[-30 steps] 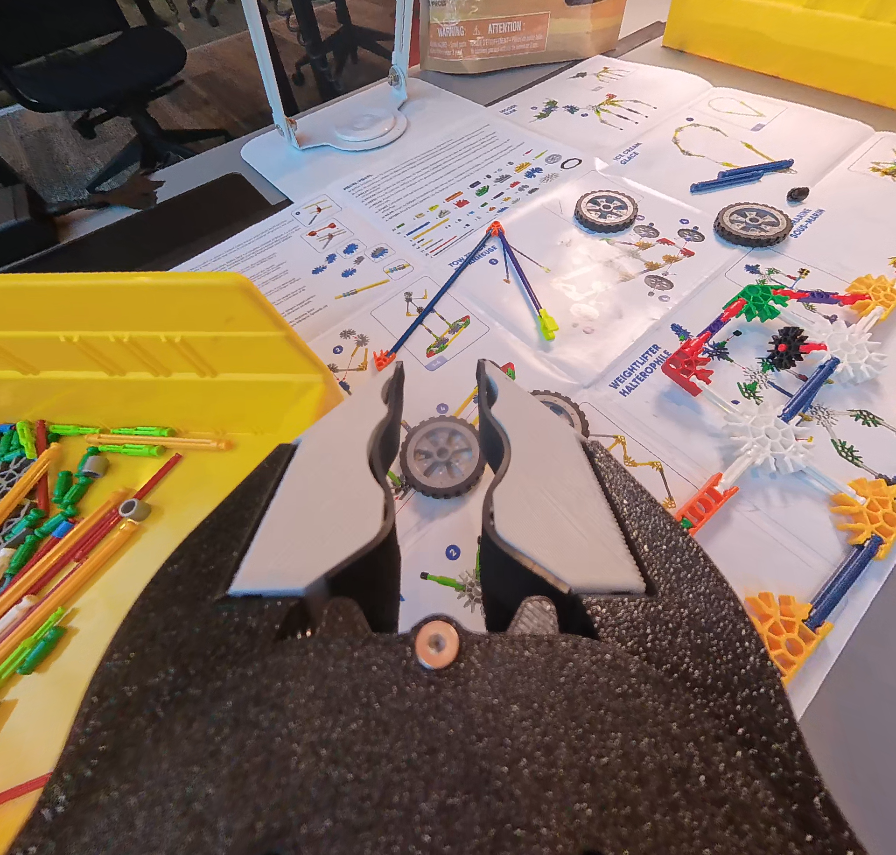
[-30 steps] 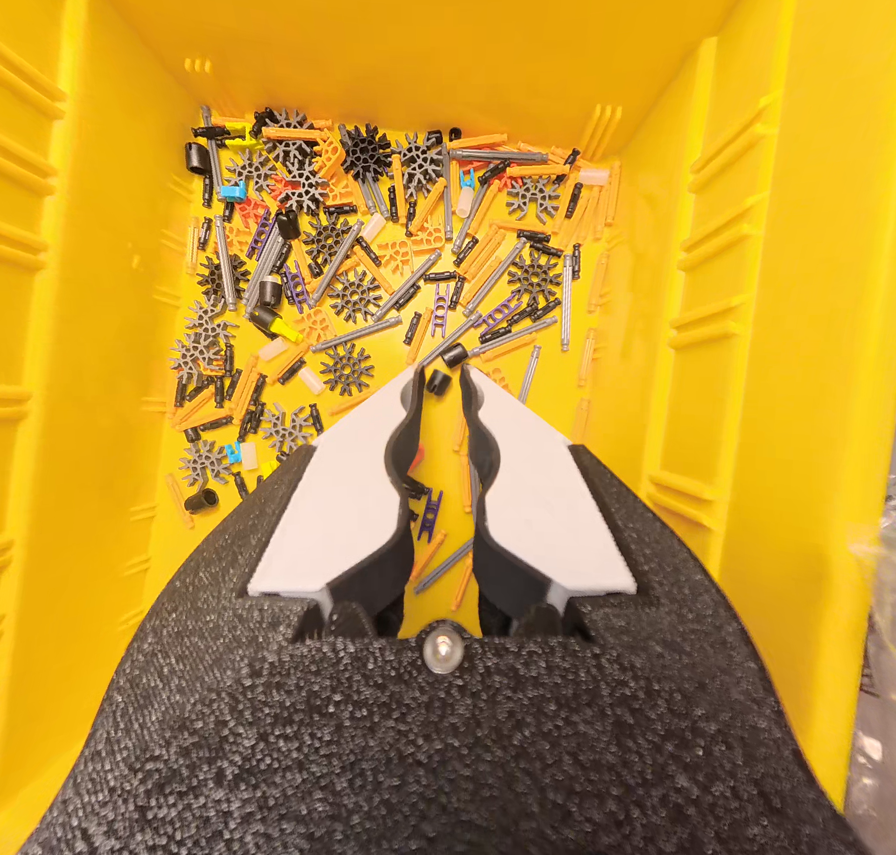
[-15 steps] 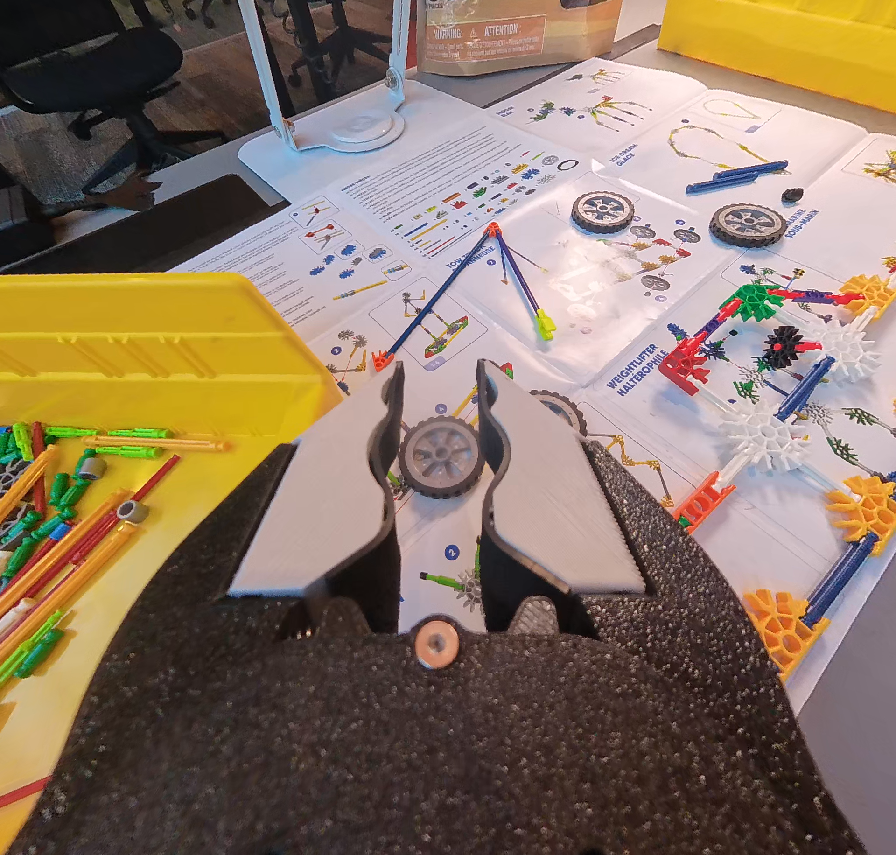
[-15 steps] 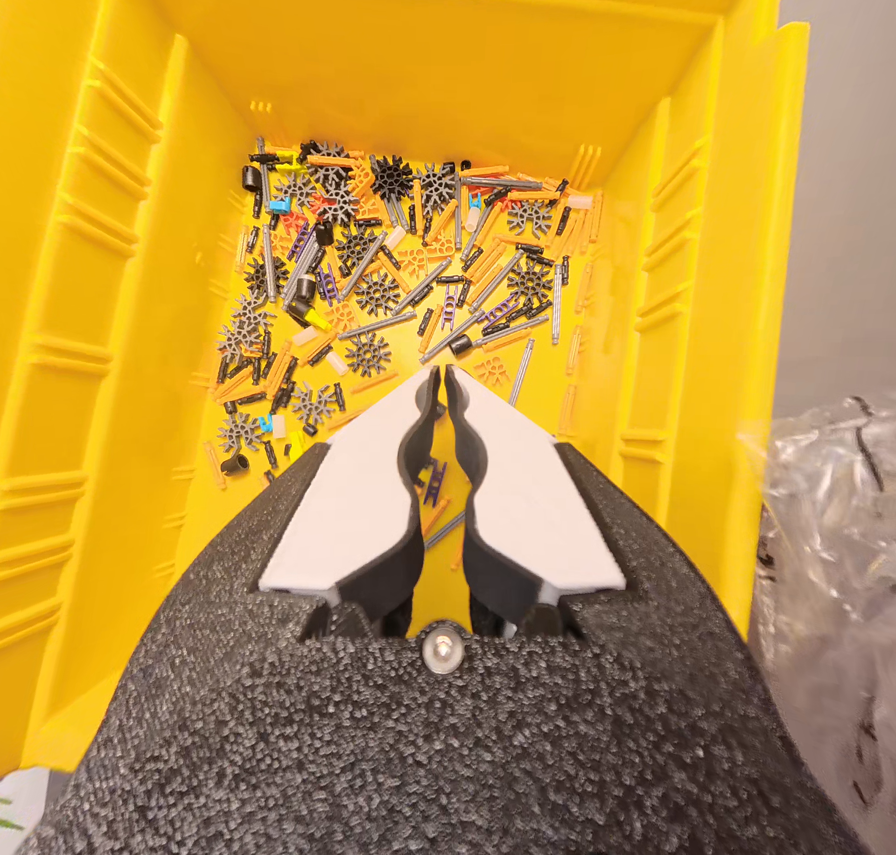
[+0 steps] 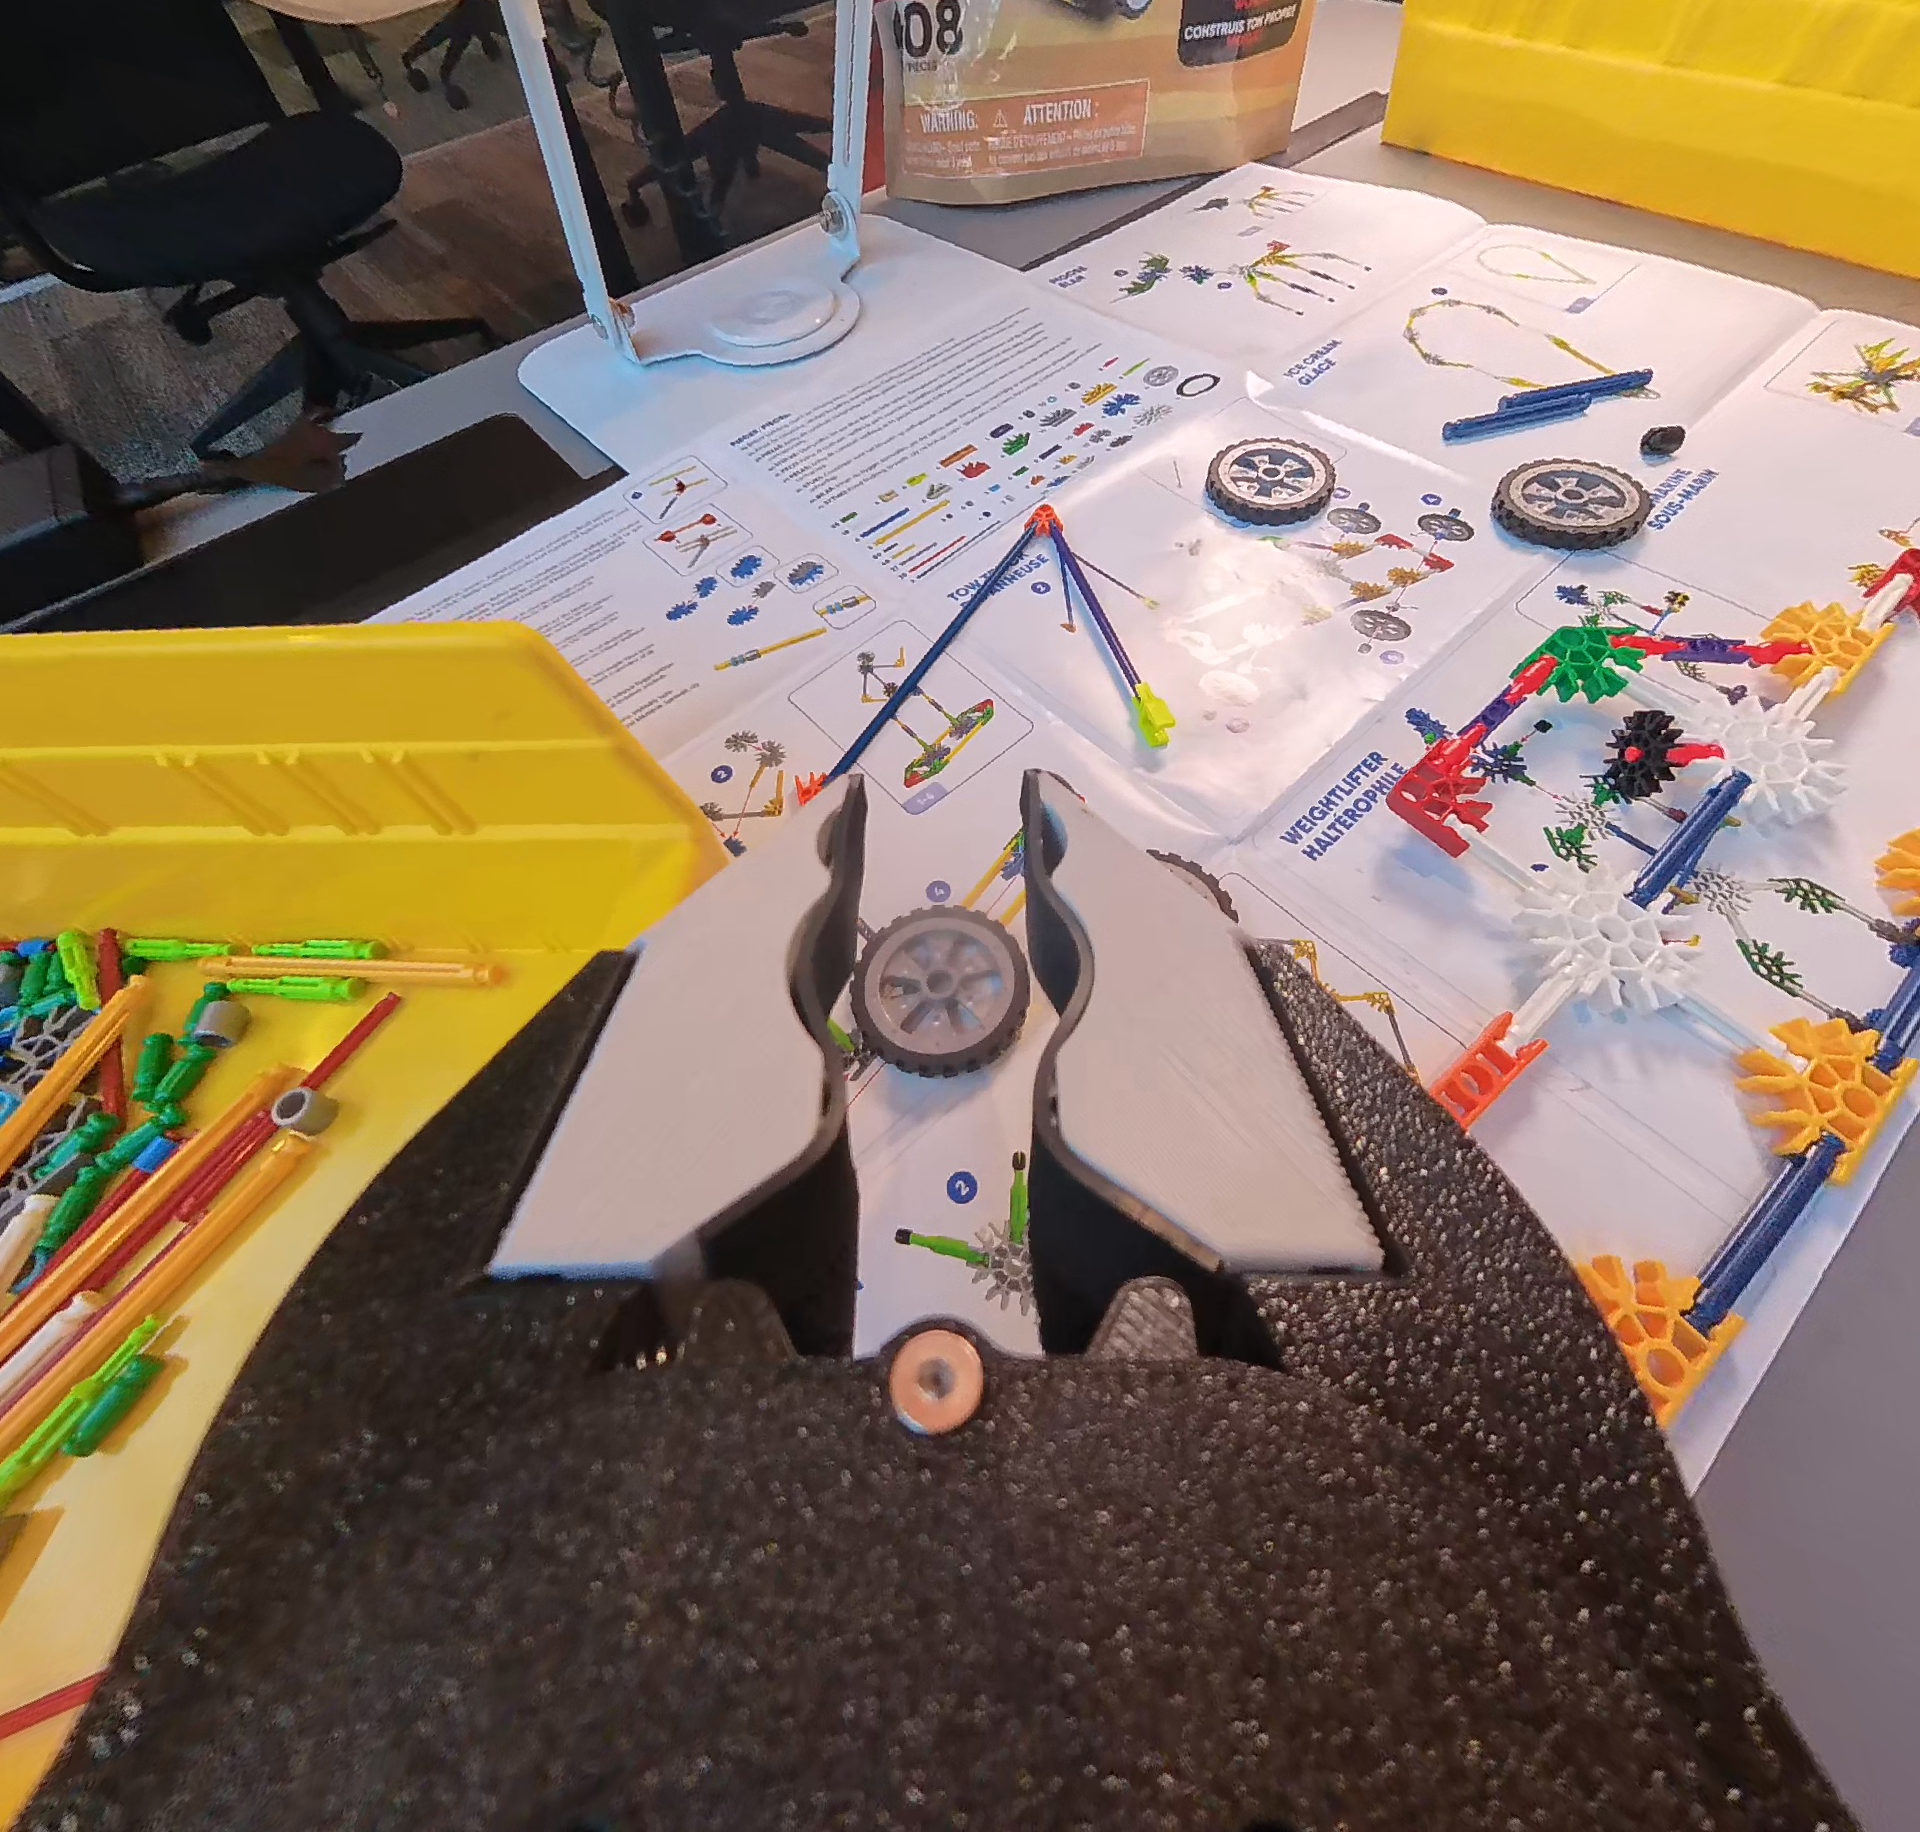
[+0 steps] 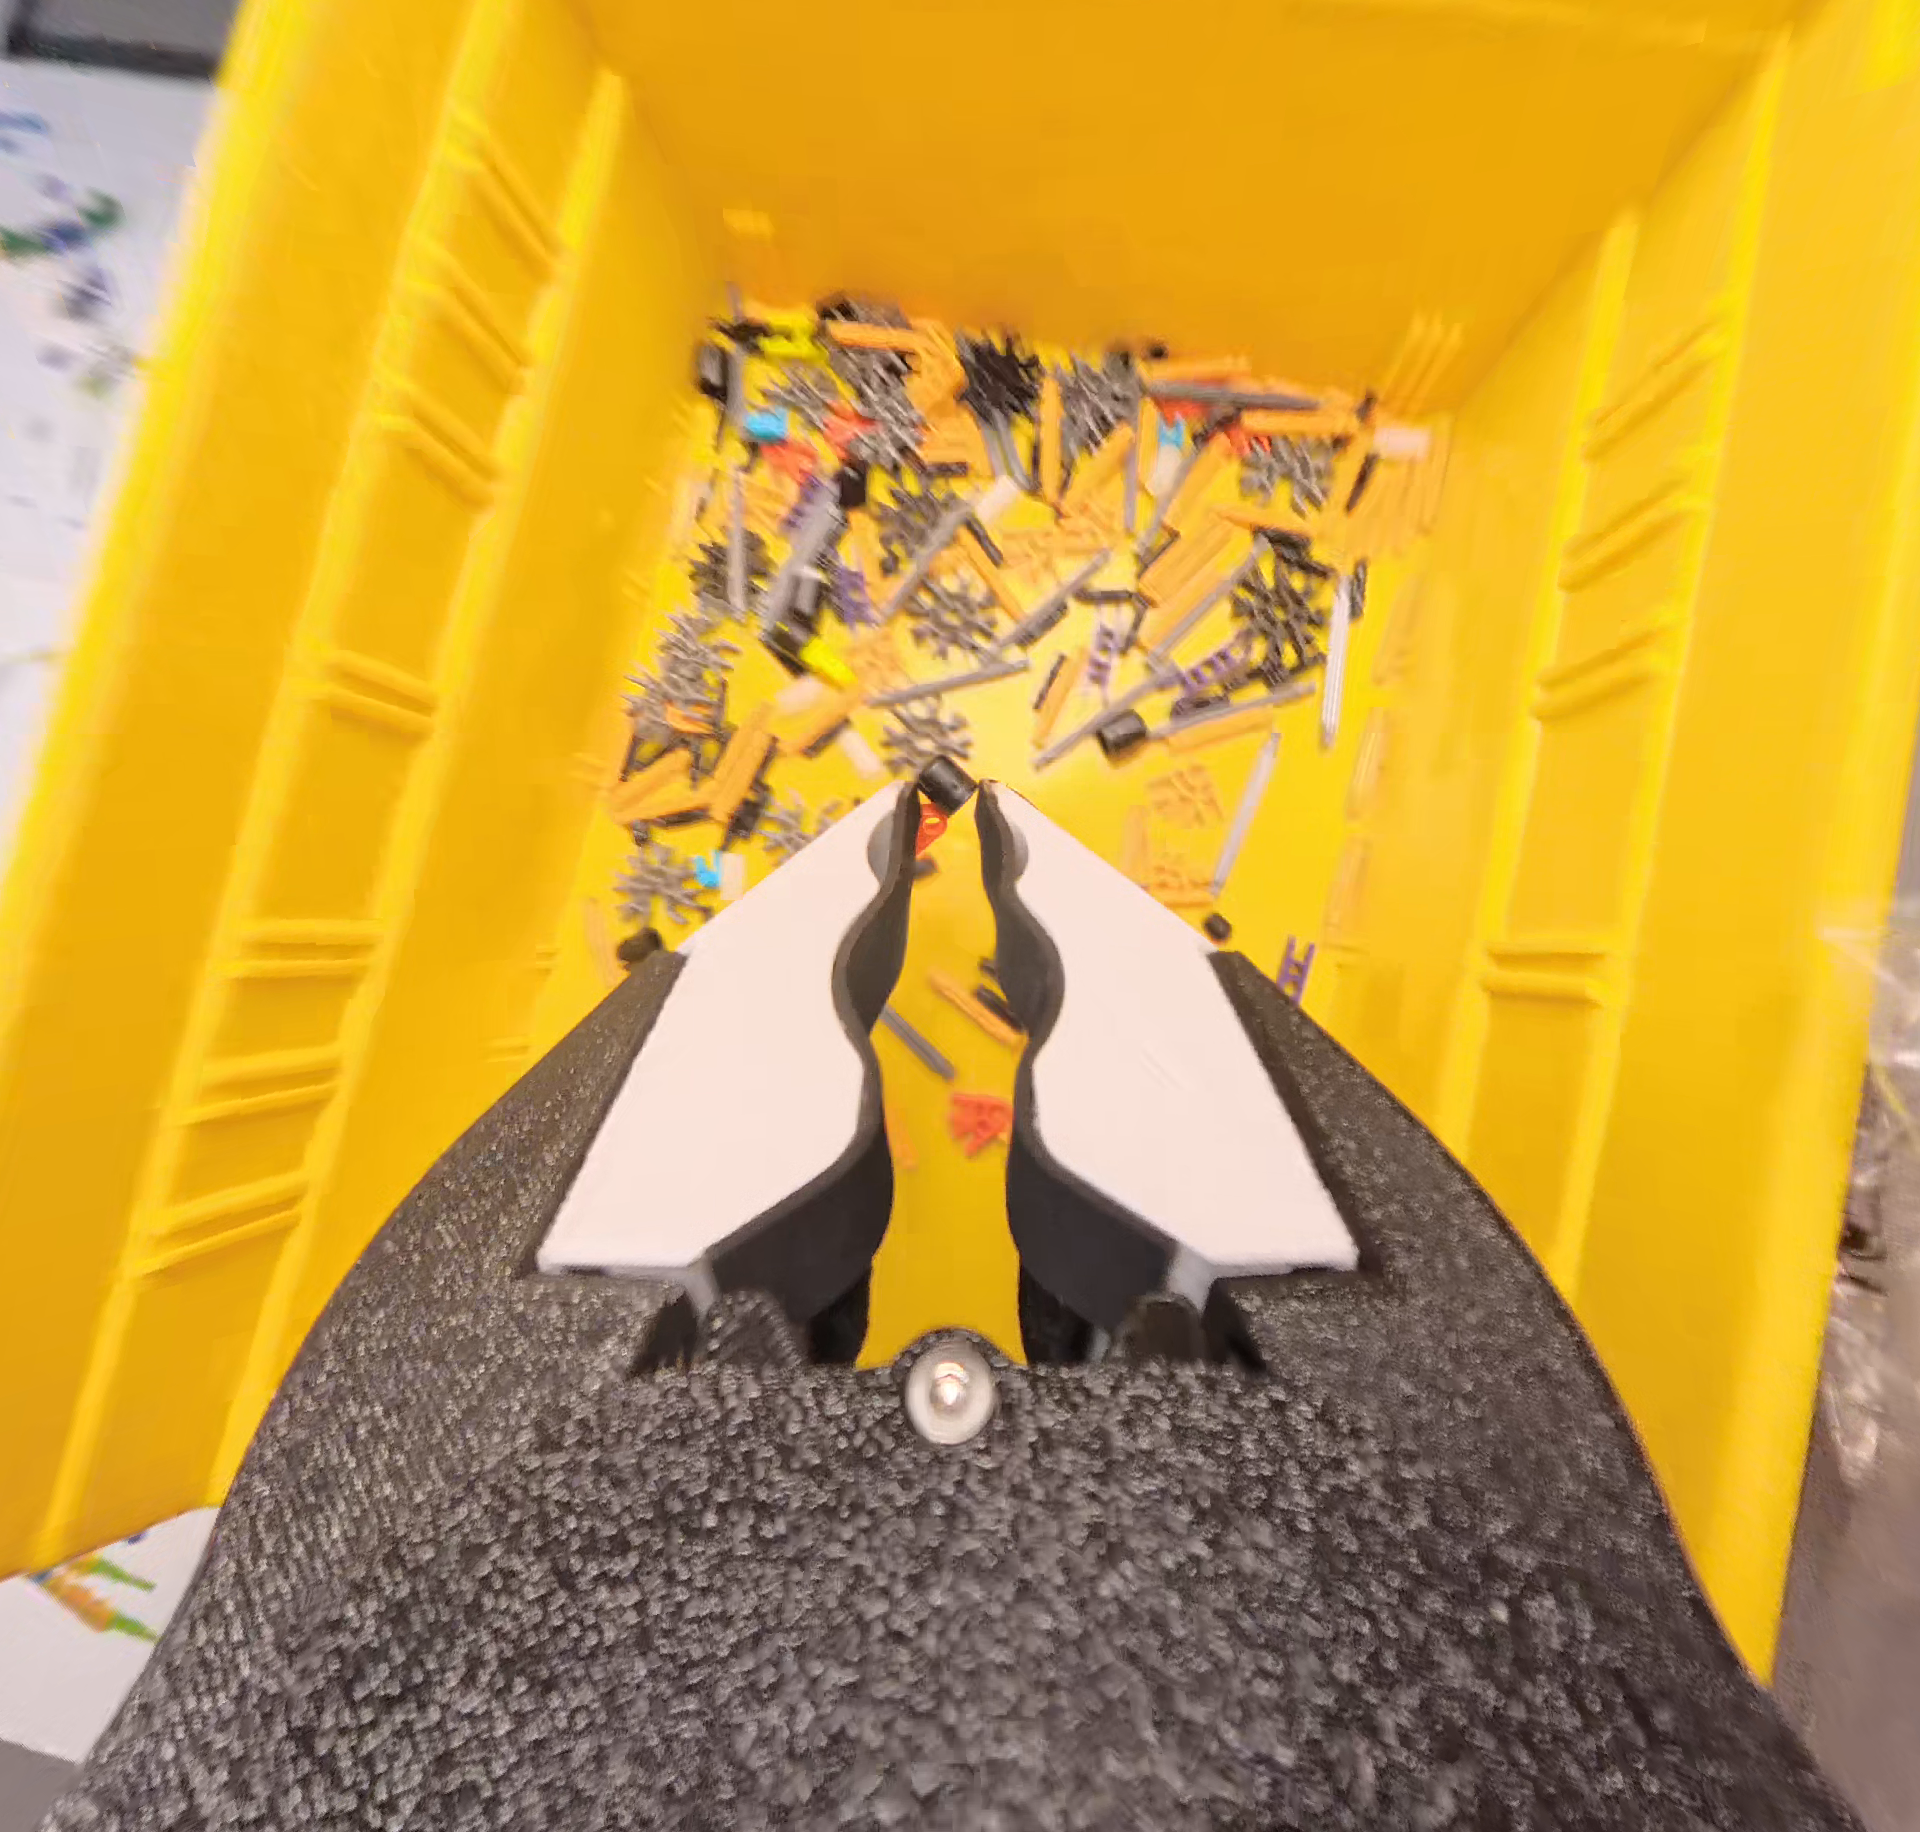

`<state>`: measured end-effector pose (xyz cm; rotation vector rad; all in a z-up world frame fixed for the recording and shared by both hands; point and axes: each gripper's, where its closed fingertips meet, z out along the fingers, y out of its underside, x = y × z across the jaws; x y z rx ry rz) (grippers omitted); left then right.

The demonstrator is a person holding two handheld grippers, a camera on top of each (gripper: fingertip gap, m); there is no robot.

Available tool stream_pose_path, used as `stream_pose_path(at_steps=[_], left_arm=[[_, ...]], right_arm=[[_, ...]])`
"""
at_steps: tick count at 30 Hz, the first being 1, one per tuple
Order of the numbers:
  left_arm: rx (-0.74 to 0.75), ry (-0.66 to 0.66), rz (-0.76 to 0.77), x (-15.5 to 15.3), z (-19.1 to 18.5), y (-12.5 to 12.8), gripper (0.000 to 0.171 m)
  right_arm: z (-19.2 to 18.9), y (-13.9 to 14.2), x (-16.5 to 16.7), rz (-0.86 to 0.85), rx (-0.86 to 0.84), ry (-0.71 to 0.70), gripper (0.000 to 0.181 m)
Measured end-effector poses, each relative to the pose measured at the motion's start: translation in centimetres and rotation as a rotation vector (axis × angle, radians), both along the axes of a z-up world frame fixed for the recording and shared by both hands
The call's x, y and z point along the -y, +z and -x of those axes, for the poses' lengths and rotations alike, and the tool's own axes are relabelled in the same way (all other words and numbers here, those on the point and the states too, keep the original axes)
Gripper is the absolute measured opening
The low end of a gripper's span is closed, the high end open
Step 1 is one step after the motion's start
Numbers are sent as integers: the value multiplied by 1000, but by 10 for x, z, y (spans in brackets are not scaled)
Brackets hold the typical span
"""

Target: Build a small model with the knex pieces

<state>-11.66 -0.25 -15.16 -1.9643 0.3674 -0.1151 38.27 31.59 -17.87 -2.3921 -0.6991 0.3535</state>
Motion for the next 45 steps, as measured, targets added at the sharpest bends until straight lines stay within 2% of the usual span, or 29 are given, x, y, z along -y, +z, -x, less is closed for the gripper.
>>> stream_pose_path(at_steps=[3,5,9,13,19,23,27,33,45], left_arm=[[0,-5,7,-1,-2,-2,28],[-4,-11,15,-1,-3,-5,28],[-6,-26,10,1,-8,-4,28],[-3,-34,0,4,-8,-1,28],[12,-39,4,5,-6,-2,28],[5,-49,15,5,-9,-5,28],[6,-48,23,4,-9,-8,28],[4,-52,35,3,-11,-11,28],[6,-54,32,4,-12,-10,28]], right_arm=[[59,63,19,-179,-122,156,9],[101,94,40,-279,-96,281,9],[139,105,48,-329,75,333,9],[135,93,26,-279,76,266,9],[88,78,7,-250,74,130,9],[40,43,-2,-160,130,33,9],[10,12,-3,-93,127,-38,10],[-3,-16,0,40,-20,-121,10],[-13,-35,-2,111,69,-128,11]])
